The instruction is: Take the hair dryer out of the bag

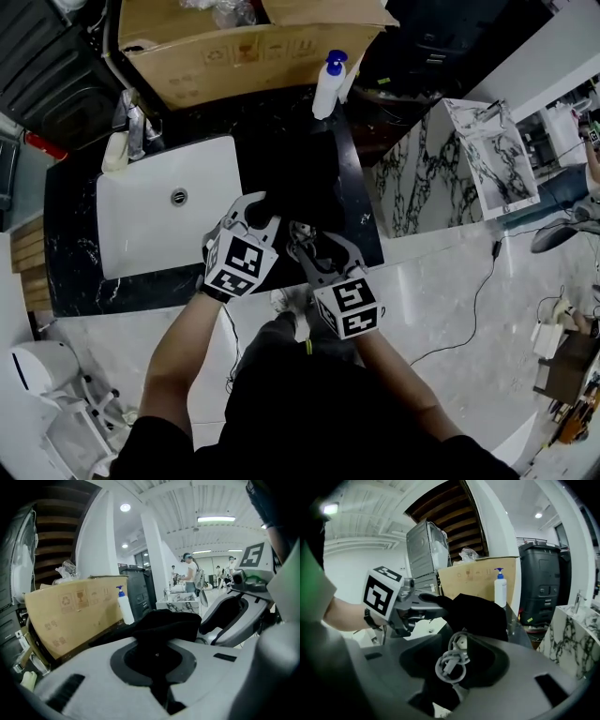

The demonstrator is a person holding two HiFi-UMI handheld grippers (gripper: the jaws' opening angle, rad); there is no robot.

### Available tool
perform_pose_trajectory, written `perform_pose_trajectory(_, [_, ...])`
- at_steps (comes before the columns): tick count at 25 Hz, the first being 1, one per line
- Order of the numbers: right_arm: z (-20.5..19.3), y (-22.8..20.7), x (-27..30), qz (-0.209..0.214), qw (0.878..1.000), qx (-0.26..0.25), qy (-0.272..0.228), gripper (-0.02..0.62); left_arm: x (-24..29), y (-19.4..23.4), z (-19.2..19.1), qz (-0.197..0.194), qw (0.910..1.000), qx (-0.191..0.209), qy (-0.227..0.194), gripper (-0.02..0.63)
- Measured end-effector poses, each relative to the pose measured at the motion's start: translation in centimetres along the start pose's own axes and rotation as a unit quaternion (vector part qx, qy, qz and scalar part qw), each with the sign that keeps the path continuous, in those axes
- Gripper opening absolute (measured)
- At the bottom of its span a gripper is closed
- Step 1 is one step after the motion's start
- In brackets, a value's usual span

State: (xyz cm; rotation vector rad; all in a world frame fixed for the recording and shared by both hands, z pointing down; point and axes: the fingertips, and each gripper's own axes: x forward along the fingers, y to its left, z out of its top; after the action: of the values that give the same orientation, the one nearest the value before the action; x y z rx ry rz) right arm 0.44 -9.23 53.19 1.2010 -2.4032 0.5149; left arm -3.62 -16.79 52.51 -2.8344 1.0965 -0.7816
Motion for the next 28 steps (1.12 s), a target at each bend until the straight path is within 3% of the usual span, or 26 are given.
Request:
perform_pose_trajectory(4, [0.7, -1.2, 1.8, -0.055, 0.998, 0.016, 0.001, 0.178, -0.3, 0.1, 0.5, 0.002, 0.9999, -0.013, 0.001, 0.022])
perform_pose_trajectory(9, [0.6, -2.7, 3.7, -0.101, 0.994, 0.044, 0.026, 0.218, -1.0, -0.5, 1.5, -0.026, 0.9985, -0.049, 0.001, 0.021])
perform_pose_trajectory(16, [0.1, -3.1, 6.1, -0.117, 0.99, 0.035, 0.07, 0.267, -2.0, -1.9, 2.4, -0.05, 0.9974, -0.049, -0.016, 0.021])
perform_pose_trajectory(23, [-0.5, -3.3, 6.3, -0.103, 0.987, 0.004, 0.124, 0.268, -2.8, 0.2, 2.3, 0.001, 0.9972, -0.063, -0.039, 0.021])
perform_pose_trajectory(28, [-0.9, -3.9, 6.5, -0.101, 0.981, -0.015, 0.164, 0.269, -2.6, -0.4, 1.7, -0.004, 0.9963, -0.074, -0.044, 0.021])
